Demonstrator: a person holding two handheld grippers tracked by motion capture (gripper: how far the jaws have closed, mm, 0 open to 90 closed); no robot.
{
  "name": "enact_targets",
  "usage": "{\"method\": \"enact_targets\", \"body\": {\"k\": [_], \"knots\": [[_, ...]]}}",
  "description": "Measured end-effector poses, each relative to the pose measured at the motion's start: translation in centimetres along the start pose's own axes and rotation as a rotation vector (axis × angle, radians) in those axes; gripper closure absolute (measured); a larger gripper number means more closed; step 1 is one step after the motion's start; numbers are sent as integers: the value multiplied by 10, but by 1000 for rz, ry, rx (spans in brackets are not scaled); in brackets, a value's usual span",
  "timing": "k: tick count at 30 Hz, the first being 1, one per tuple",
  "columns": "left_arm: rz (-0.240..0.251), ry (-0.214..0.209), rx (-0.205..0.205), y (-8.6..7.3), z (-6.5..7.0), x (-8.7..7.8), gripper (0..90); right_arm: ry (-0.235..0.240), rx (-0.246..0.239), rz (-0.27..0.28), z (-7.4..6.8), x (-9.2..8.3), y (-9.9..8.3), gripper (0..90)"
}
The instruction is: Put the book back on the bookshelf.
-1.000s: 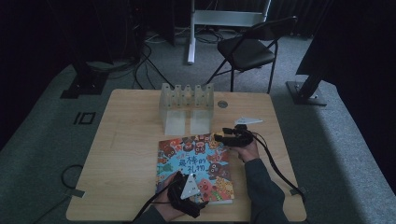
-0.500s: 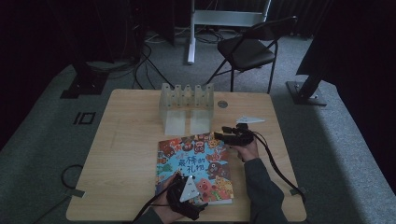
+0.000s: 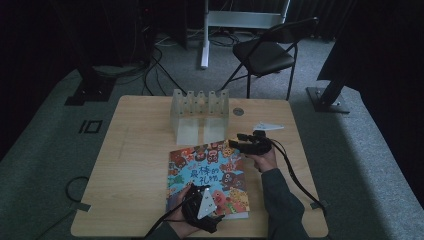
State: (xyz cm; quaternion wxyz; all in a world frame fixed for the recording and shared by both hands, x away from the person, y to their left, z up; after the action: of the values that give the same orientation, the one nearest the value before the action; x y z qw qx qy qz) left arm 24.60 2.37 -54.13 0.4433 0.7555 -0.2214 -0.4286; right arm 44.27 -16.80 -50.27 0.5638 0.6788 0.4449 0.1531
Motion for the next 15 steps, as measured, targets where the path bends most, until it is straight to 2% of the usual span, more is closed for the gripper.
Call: {"method": "enact_targets", "body": {"k": [4, 8, 10, 13, 15], "knots": [[11, 12, 13, 3, 0, -3, 30, -5, -2, -12, 1, 1, -1, 391], [27, 11, -3, 4, -1, -6, 30, 1, 15, -35, 3, 4, -4, 406], [30, 11, -3, 4, -1, -7, 39, 17, 30, -58, 2, 9, -10, 428], [31, 11, 1, 4, 0, -7, 47, 31, 35, -62, 0, 10, -9, 460], [36, 2, -7, 4, -1, -8, 48, 38, 36, -84, -4, 13, -6, 479]]}}
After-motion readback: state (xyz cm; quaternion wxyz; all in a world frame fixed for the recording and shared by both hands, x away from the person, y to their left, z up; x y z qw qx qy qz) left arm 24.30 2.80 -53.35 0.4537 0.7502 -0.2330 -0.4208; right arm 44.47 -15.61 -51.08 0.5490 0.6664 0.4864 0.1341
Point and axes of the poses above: each handheld gripper's, and its own axes: x roughly forward along the jaws, y roughly out of its top, z roughly to its right, the point moved 4 cm from there along x, roughly forward along the jaws, and after that the axes turned 9 degrees about z, right-handed, at the moved point
